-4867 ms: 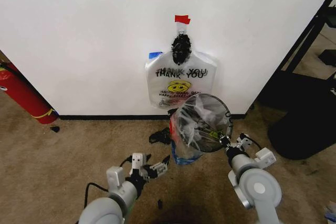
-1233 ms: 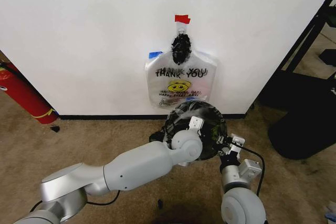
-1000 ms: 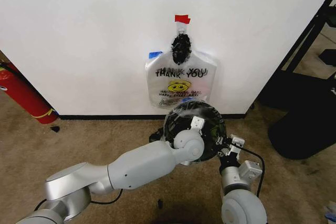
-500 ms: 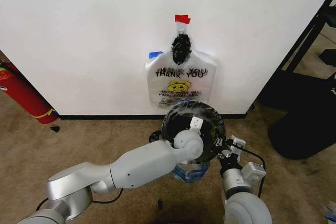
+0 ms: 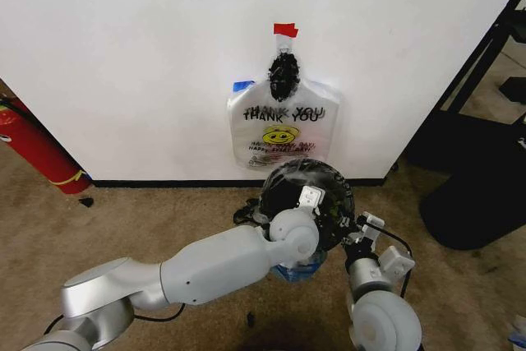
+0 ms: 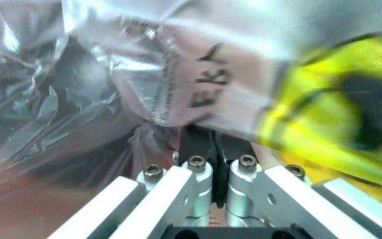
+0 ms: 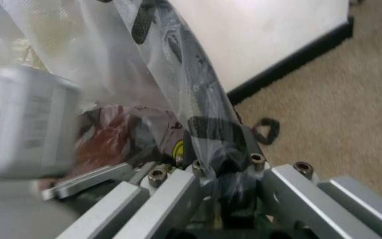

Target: Pick up the garbage bag from the wall and place it over the trash bin.

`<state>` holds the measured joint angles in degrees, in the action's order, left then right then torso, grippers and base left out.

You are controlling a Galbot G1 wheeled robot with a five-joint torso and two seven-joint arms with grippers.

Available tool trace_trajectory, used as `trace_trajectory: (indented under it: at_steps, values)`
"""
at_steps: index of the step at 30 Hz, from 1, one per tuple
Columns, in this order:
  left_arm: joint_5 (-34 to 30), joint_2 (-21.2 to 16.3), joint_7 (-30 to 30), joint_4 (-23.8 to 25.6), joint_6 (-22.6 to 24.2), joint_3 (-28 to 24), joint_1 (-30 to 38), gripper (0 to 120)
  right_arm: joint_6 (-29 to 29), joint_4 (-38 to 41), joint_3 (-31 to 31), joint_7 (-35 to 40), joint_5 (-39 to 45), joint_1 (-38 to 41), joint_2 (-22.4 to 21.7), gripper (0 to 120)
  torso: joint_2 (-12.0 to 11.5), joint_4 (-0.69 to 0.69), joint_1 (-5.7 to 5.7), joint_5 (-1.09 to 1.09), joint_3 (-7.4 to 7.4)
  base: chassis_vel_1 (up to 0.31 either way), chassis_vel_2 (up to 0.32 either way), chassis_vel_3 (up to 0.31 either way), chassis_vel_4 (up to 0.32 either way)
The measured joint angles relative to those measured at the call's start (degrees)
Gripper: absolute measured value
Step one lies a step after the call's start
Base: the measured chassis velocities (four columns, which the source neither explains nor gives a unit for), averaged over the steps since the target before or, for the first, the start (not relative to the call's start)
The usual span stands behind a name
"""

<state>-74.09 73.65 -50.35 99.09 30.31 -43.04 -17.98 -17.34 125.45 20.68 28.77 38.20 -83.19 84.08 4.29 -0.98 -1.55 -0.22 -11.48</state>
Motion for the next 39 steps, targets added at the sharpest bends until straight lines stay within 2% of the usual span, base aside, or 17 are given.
trace_trajectory:
  at_steps: [2,7,13,18,23,28,35,39]
  values:
    - [0.09,-0.2,0.25,1.05,-0.16,-0.53,0.12,0,-0.44,0.0,0.6,0.88,1.75,0.02,0.34,0,0.0,-0.03,0.0,0.0,0.0,0.0,0.0,0.0,0.0]
    - [0.78,-1.36,0.28,3.95,-0.66,-0.83,-0.11,0,-0.7,-0.23,1.5,2.01,4.57,0.32,0.7,0,0.0,0.0,0.0,0.0,0.0,0.0,0.0,0.0,0.0]
    - [2.68,-2.03,0.55,6.66,-4.57,0.1,-0.76,0,-0.48,-0.18,2.71,3.05,9.48,0.1,1.25,0,0.0,0.0,0.0,0.0,0.0,0.0,0.0,0.0,0.0]
    - [4.42,-0.77,0.34,4.93,-7.06,1.63,0.05,0,0.07,-0.21,2.18,2.3,8.46,-0.15,1.77,0,0.01,-0.01,0.01,0.0,0.0,0.0,0.0,0.0,0.0]
    - [5.01,-0.33,-1.18,3.29,-4.99,2.1,1.48,0,0.25,0.45,1.53,1.53,6.67,-0.48,2.0,0,0.01,-0.01,0.01,0.0,0.0,0.0,0.0,0.0,0.0]
    - [4.87,-2.28,-2.23,4.74,-1.39,1.43,1.18,0,0.33,0.48,2.1,1.51,6.56,-0.41,1.65,0,0.01,0.0,0.01,0.0,0.0,0.0,0.0,0.0,0.0]
    - [5.1,-2.97,-3.53,4.89,-0.97,1.8,1.06,0,0.41,0.07,2.21,1.34,6.42,-0.01,1.54,0,0.01,0.0,0.01,0.0,0.0,0.0,0.0,0.0,0.0]
    - [5.68,-2.18,-4.92,2.97,-1.37,2.1,1.37,0,0.69,-0.05,1.99,1.06,5.86,0.06,1.63,0,0.01,-0.01,0.0,0.0,0.0,0.0,0.0,0.0,0.0]
